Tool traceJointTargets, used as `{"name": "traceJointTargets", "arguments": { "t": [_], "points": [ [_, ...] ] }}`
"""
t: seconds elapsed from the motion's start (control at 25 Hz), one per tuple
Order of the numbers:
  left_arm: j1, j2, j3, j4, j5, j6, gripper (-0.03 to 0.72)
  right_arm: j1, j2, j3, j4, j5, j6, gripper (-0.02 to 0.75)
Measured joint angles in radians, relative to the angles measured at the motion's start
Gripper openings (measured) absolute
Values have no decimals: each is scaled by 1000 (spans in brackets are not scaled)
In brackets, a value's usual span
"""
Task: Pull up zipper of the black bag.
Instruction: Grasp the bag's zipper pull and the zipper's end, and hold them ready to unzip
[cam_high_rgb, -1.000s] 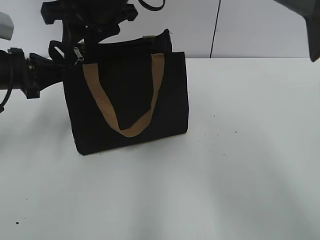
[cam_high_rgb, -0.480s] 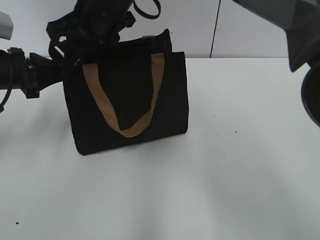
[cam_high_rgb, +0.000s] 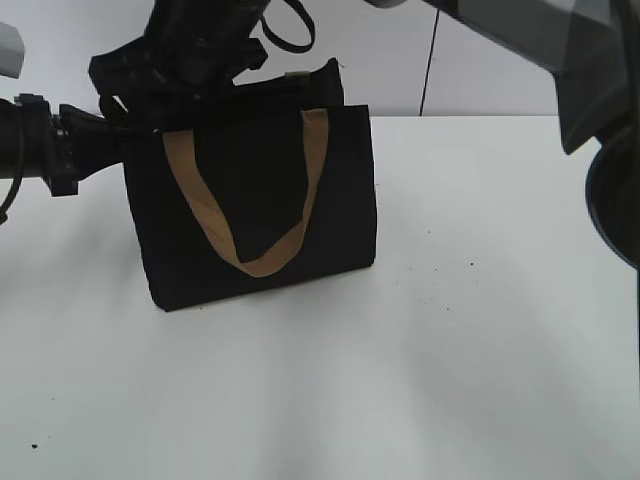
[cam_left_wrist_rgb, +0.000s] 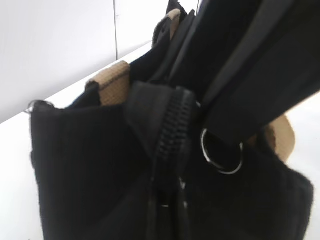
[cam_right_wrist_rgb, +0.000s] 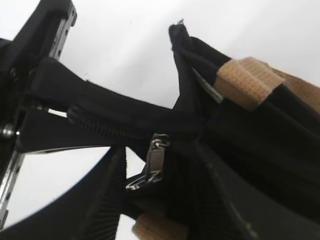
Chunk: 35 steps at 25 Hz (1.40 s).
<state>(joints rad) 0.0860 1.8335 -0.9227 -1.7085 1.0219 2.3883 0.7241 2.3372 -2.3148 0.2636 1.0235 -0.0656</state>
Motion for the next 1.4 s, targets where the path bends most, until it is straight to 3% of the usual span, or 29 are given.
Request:
{"name": "traceJointTargets", "arguments": {
  "t": [0.24,0.48,0.64,0.96,1.4],
  "points": [
    [0,0,0,0,31,0,25,0,8,0,2,-3,0,298],
    [0,0,0,-2,38,0,25,0,8,0,1,-3,-1,65],
    [0,0,0,-8,38,0,25,0,8,0,-1,0,-8,-1],
    [1,0,0,-8,-34,0,25,-1,8,-58,-1,97,-9,-13],
    [1,0,0,-5,-214,-86,25,-14,8,-140,-1,188,-28,-13]
  ]
}}
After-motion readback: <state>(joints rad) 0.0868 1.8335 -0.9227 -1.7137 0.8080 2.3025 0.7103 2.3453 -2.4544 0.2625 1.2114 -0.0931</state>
